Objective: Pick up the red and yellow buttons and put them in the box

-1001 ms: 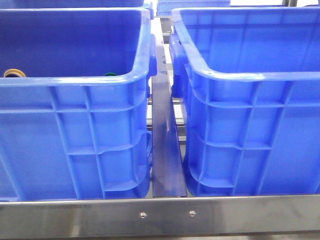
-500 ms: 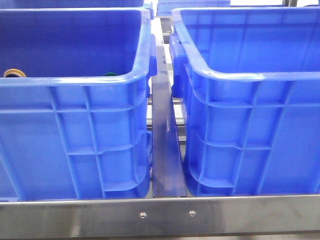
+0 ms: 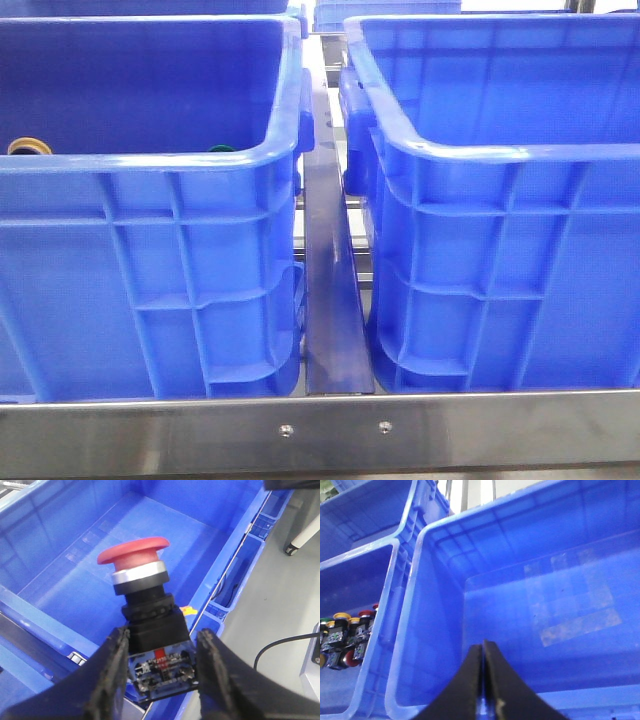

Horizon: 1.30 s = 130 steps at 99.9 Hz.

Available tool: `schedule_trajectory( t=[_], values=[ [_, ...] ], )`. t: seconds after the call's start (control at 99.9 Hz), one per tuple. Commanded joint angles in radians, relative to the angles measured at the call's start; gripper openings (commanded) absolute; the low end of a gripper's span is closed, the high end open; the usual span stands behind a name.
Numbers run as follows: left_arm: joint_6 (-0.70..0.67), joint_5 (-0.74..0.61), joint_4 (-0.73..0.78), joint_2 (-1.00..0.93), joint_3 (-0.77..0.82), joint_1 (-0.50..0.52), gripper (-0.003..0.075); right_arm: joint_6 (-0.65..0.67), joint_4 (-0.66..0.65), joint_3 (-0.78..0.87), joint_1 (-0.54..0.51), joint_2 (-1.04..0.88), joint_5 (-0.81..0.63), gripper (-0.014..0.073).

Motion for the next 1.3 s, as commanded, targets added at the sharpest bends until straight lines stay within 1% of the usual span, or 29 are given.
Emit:
schedule_trajectory(
  t=[0.0, 0.03, 0.06, 0.08, 0.13, 0.18, 0.23, 0.36, 0.49, 0.751, 0.811, 0.881, 1.001, 1.151, 1.221, 1.291],
  values=[
    [-0.001, -0.077, 0.019, -0.029, -0.026, -0.007, -0.002, -0.006, 0.027, -0.036, 0.001, 0.017, -0.065, 0.0194],
    [-0.001, -0.077, 0.019, -0.029, -0.026, -0.007, -0.002, -0.006, 0.027, -0.036, 0.001, 0.017, -0.064, 0.026],
    [-0.001, -0.077, 0.019, -0.029, -0.026, -0.007, -0.002, -0.006, 0.027, -0.036, 0.001, 0.017, -0.063, 0.0344],
    [-0.001, -0.077, 0.018, -0.029, -0.026, -0.007, -0.002, -0.006, 0.029, -0.036, 0.001, 0.017, -0.061, 0.0378],
    [-0.001, -0.077, 0.018, -0.029, -0.026, -0.007, -0.002, -0.006, 0.04, -0.036, 0.001, 0.017, -0.061, 0.0496],
    [-0.001, -0.077, 0.018, -0.029, -0.026, -0.007, -0.002, -0.006, 0.07, -0.036, 0.001, 0.017, -0.062, 0.0566],
    [-0.001, -0.077, 0.016, -0.029, -0.026, -0.007, -0.002, -0.01, 0.109, -0.036, 0.001, 0.017, -0.065, 0.0599],
    [-0.001, -0.077, 0.016, -0.029, -0.026, -0.007, -0.002, -0.102, 0.246, -0.036, 0.001, 0.022, -0.081, 0.0601],
    [-0.001, -0.077, 0.014, -0.029, -0.026, -0.007, -0.002, -0.255, 0.452, -0.036, 0.001, 0.061, -0.098, 0.0601],
    [-0.001, -0.07, 0.012, -0.029, -0.026, -0.007, -0.002, -0.69, 0.937, -0.039, 0.001, 0.22, -0.032, 0.0601],
    [-0.001, -0.07, 0.012, -0.029, -0.026, -0.007, -0.002, -0.767, 1.04, -0.043, 0.001, 0.254, -0.008, 0.0601],
    [-0.001, -0.07, 0.012, -0.029, -0.026, -0.007, -0.002, -0.844, 1.132, -0.051, 0.001, 0.298, 0.042, 0.0601],
    [-0.001, -0.07, 0.007, -0.029, -0.026, -0.007, -0.002, -0.918, 1.221, -0.069, 0.001, 0.375, 0.137, 0.0601],
    [-0.001, -0.07, -0.005, -0.029, -0.026, -0.007, -0.002, -0.962, 1.247, -0.101, 0.001, 0.457, 0.228, 0.0587],
    [-0.001, -0.07, -0.007, -0.029, -0.026, -0.007, -0.002, -0.964, 1.248, -0.113, 0.001, 0.477, 0.263, 0.0541],
    [-0.001, -0.07, -0.007, -0.029, -0.026, -0.007, -0.002, -0.964, 1.248, -0.117, 0.001, 0.485, 0.276, 0.0458]
  ],
)
